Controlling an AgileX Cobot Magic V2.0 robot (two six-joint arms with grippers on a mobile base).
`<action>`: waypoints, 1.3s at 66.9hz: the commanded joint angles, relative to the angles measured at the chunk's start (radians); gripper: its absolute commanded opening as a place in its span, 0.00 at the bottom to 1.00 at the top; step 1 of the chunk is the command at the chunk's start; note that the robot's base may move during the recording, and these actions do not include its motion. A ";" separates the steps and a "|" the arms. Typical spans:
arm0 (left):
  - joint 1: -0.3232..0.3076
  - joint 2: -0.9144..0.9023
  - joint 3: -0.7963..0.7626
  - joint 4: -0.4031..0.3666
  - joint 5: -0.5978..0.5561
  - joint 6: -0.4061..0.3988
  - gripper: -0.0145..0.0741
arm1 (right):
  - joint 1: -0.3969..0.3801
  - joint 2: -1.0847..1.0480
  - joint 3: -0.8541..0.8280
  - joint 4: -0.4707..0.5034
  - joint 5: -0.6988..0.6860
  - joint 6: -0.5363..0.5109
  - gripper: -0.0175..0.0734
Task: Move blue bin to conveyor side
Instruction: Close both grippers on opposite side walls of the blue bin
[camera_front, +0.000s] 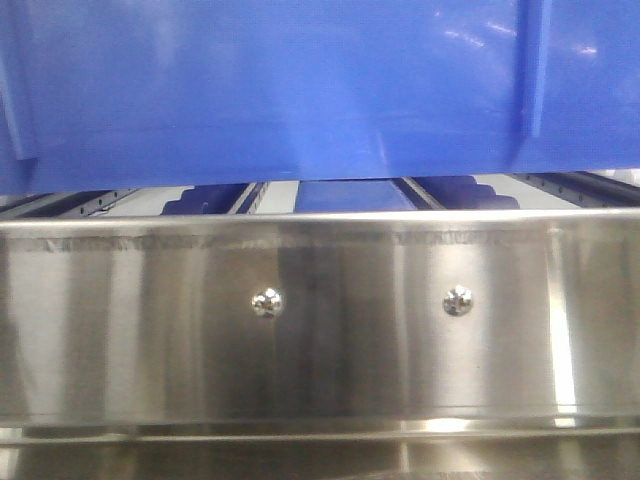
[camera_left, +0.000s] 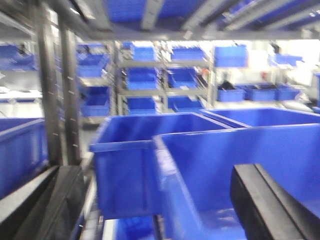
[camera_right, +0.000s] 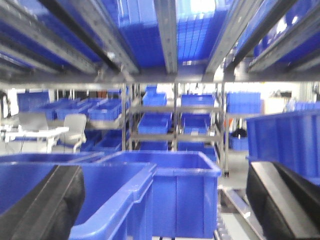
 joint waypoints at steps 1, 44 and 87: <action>-0.019 0.054 -0.061 0.000 0.039 -0.006 0.72 | 0.003 0.047 -0.059 -0.007 0.015 -0.010 0.81; -0.126 0.588 -0.691 -0.057 0.645 -0.079 0.72 | 0.176 0.621 -0.689 0.087 0.463 -0.010 0.81; -0.025 0.941 -0.905 0.000 0.829 -0.118 0.72 | 0.185 1.072 -1.174 -0.075 1.076 0.092 0.81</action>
